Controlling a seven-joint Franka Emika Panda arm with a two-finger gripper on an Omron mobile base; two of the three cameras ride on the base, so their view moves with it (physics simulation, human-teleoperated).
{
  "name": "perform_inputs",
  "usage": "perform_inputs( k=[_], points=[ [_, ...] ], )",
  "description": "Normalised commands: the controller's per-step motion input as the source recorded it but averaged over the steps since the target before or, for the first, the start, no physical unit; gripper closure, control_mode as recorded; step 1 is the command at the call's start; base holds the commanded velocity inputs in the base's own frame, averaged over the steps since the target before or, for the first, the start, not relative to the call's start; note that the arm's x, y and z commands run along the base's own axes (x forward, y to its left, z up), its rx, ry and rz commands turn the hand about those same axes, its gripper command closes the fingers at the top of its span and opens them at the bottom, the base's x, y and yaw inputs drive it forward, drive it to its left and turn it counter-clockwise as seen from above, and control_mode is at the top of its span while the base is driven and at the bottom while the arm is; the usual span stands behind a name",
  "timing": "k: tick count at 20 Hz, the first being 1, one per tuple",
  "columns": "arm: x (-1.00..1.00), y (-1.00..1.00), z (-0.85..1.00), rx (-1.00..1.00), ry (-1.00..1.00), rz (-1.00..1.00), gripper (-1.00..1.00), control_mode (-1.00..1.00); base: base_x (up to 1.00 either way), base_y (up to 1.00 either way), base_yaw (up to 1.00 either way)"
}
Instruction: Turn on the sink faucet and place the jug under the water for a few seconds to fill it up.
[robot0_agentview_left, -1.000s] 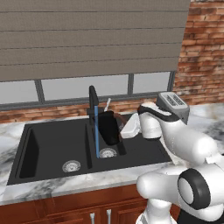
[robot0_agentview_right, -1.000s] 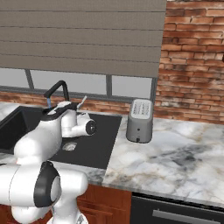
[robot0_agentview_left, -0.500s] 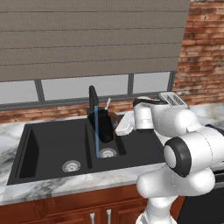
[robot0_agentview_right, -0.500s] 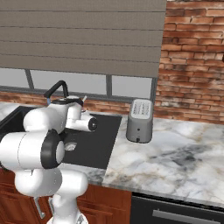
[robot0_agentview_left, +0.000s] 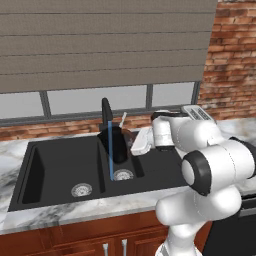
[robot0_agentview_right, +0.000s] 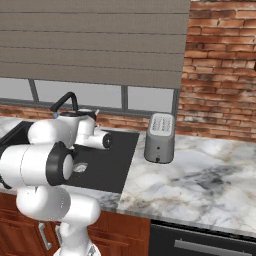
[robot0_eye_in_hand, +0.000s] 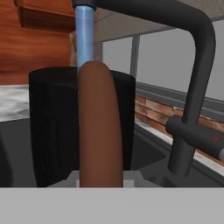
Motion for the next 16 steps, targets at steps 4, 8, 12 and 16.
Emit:
perform_inputs(
  k=[4,8,12,16],
  points=[
    [0.32,0.00,0.00,0.00,0.02,0.04,1.00,-1.00,0.00,0.00,0.00],
    [0.19,0.00,0.00,0.00,0.01,0.04,1.00,-1.00,0.00,0.00,0.00],
    [0.01,0.00,0.00,0.00,0.00,0.03,1.00,-1.00,0.00,0.00,0.00],
    [0.00,0.00,0.00,0.00,0.00,0.02,1.00,-1.00,0.00,0.00,0.00]
  ],
)
